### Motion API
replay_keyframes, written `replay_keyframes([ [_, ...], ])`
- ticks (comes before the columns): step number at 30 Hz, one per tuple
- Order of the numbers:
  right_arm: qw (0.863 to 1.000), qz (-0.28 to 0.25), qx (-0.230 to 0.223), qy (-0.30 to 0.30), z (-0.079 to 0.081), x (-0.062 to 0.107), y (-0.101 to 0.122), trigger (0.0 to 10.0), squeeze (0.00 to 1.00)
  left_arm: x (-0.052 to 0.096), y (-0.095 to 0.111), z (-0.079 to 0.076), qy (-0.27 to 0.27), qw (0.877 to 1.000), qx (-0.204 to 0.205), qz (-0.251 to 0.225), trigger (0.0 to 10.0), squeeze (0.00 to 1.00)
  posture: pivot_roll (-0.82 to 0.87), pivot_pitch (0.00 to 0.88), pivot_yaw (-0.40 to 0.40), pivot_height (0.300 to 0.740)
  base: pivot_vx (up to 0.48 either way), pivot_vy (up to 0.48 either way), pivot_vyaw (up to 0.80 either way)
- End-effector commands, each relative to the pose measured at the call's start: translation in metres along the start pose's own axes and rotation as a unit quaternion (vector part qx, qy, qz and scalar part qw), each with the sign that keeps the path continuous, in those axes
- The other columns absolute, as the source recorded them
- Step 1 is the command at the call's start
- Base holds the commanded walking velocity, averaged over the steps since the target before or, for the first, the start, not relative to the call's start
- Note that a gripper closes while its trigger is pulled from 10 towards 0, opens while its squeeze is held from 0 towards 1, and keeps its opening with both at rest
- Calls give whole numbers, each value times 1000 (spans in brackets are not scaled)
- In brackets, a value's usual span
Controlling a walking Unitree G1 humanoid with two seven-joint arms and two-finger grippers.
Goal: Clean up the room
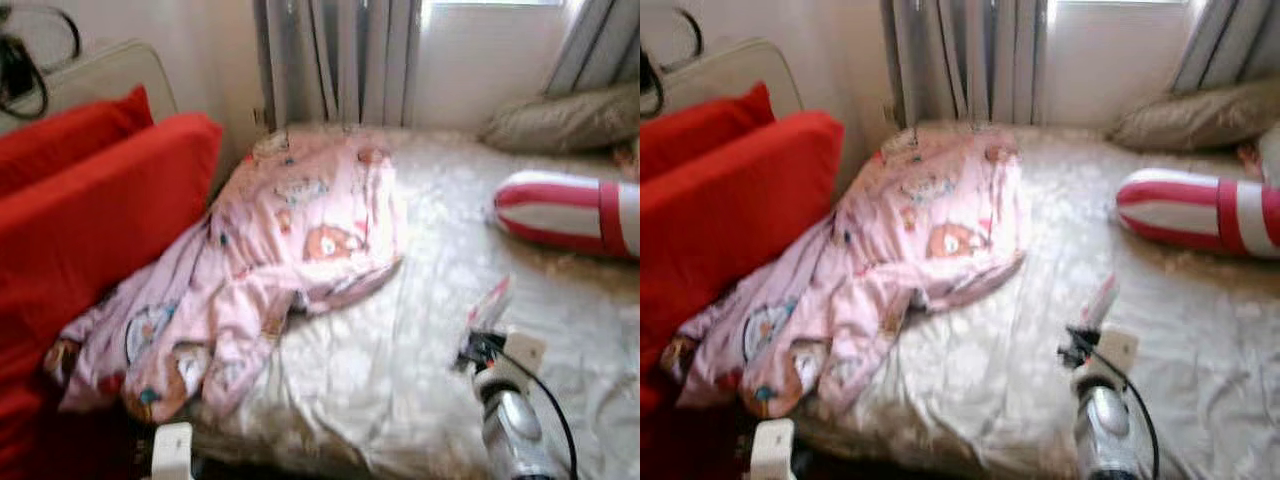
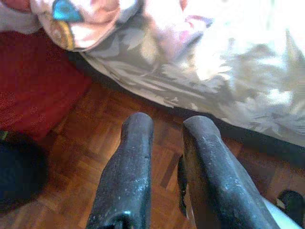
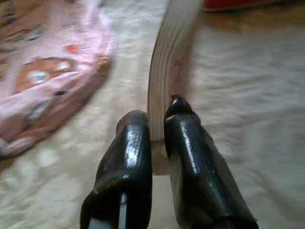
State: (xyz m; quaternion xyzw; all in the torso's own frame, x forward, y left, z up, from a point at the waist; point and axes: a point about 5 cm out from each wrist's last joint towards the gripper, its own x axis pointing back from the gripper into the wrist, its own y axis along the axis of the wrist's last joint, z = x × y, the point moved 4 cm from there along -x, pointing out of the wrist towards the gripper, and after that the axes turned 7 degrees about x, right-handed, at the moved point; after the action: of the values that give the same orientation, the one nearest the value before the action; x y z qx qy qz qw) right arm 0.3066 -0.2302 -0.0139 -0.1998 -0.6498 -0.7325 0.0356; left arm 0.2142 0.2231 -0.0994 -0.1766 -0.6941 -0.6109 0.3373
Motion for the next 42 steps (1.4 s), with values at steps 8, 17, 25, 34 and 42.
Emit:
replay_keyframes([
  [8, 999, -32, -6, -1, 2, -3, 14, 10000, 0, 1, -5, 3, 4, 1000, -7, 9, 10000, 0, -3, 0, 47, 740, 0, -320, -583],
  [17, 1000, -31, -4, 0, 1, -3, 14, 10000, 0, 2, -7, 2, 3, 1000, -6, 11, 10000, 0, -9, 0, 50, 740, 0, -320, 0],
  [25, 1000, -27, 1, 16, 6, -4, 14, 10000, 0, 1, -5, 3, 5, 1000, -6, 9, 10000, 0, -2, 0, 46, 740, 0, -320, 0],
  [34, 999, -26, 5, 25, 8, -4, 13, 10000, 0, 1, -2, 7, 10, 1000, -5, 6, 10000, 0, 8, 0, 36, 740, 0, -316, 0],
  [42, 999, -26, 6, 23, 6, -4, 15, 10000, 0, 0, -1, 6, 11, 1000, -1, 3, 10000, 0, 14, 0, 24, 740, 0, -159, 0],
])
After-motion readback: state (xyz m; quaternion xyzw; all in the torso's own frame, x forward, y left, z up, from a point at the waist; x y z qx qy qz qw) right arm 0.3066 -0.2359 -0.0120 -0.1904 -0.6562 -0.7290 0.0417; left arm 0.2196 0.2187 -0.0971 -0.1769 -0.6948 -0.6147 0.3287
